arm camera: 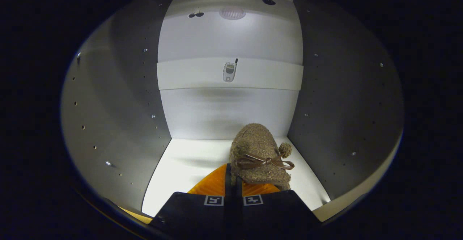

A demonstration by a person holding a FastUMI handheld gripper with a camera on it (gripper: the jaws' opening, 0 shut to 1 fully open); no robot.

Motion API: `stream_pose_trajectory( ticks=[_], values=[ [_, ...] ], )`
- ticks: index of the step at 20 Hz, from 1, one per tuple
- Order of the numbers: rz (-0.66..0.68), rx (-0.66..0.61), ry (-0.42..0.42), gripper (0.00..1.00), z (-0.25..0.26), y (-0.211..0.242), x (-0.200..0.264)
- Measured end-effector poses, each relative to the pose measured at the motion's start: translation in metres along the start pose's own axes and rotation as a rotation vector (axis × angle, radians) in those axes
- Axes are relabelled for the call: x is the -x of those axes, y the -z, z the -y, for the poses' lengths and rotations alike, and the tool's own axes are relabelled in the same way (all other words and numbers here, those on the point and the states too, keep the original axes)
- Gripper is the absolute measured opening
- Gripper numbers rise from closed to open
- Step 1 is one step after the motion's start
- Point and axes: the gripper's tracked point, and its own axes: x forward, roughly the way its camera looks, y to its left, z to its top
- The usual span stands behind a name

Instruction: Open the shoe cabinet door, grab the shoes and put them into the shoe cabinet, then close the shoe cabinet door.

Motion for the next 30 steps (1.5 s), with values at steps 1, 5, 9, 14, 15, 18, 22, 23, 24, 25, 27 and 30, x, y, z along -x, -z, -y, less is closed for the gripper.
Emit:
stream_pose_trajectory(
  ticks=[1, 5, 9, 14, 15, 18, 22, 23, 24, 25, 27, 30],
  values=[
    [-0.002, -0.002, -0.005, 0.05, -0.001, 0.000, -0.008],
    [-0.017, -0.023, -0.008, 0.06, 0.000, 0.004, -0.027],
    [-0.024, 0.005, -0.004, 0.17, 0.001, 0.009, -0.032],
    [-0.036, -0.002, -0.018, 0.61, -0.005, 0.019, -0.018],
    [-0.022, -0.004, -0.012, 0.68, -0.003, 0.018, -0.014],
    [0.010, 0.005, -0.015, 0.83, -0.005, 0.016, 0.008],
    [0.042, -0.001, 0.000, 0.98, -0.004, 0.013, 0.046],
    [0.053, -0.005, 0.005, 0.97, -0.004, 0.012, 0.058],
    [0.066, -0.007, 0.005, 1.00, -0.004, 0.011, 0.072],
    [0.082, -0.009, 0.010, 1.00, -0.003, 0.009, 0.085],
    [0.114, -0.021, 0.017, 0.99, -0.003, 0.005, 0.113],
    [0.165, -0.045, 0.022, 0.99, -0.001, 0.004, 0.159]
  ],
)
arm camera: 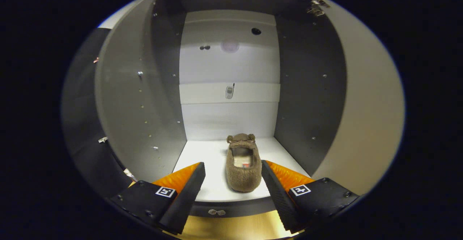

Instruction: Open the shoe cabinet door, grab the shoes and put them into the shoe cabinet, then close the shoe cabinet door.

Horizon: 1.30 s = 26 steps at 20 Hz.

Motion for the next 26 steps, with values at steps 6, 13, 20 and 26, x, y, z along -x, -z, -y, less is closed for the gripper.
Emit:
stream_pose_trajectory(
  ticks=[6, 13, 20, 26],
  values=[
    [0.121, -0.020, -0.005, 0.98, 0.002, -0.022, 0.100],
    [0.173, -0.048, -0.008, 0.98, 0.017, -0.020, 0.200],
    [0.213, -0.080, 0.090, 0.99, 0.071, -0.005, 0.289],
    [0.243, -0.150, 0.310, 0.98, 0.145, 0.004, 0.343]
  ],
)
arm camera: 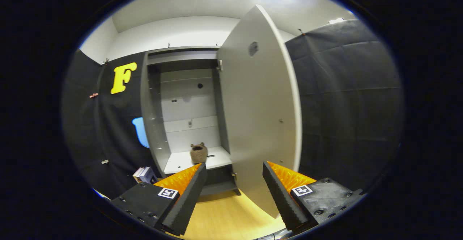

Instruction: Open the shoe cabinet door, grab the shoes and put them into the shoe cabinet, then close the shoe cabinet door.

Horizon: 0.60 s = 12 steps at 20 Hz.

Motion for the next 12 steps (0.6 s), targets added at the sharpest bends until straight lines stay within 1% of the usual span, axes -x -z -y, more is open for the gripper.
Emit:
stream_pose_trajectory(
  ticks=[2, 4, 6, 9, 12],
  values=[
    [0.014, 0.011, 0.079, 0.98, 0.027, -0.007, -0.001],
    [0.021, 0.031, 0.140, 0.98, 0.052, -0.012, 0.001],
    [0.026, 0.045, 0.177, 0.98, 0.079, -0.018, -0.002],
    [0.046, 0.063, 0.192, 0.98, 0.120, -0.033, -0.016],
    [0.047, 0.064, 0.163, 0.98, 0.155, -0.047, -0.042]
  ],
)
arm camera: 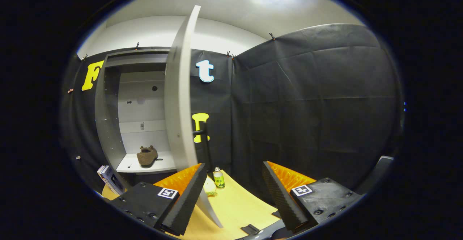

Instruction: Open the shoe cabinet door, grab the shoes and put them into the shoe cabinet, then close the shoe cabinet door.

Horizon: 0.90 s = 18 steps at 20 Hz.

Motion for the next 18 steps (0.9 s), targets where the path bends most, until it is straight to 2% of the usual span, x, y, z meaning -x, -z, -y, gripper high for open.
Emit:
stream_pose_trajectory(
  ticks=[5, 11, 16, 18],
  values=[
    [-0.025, -0.027, -0.115, 0.98, 0.018, 0.008, -0.058],
    [-0.066, -0.053, -0.260, 0.98, 0.003, 0.017, -0.113],
    [-0.067, -0.036, -0.370, 0.97, -0.023, 0.017, -0.132],
    [-0.052, -0.035, -0.379, 0.93, -0.025, 0.014, -0.133]
  ],
)
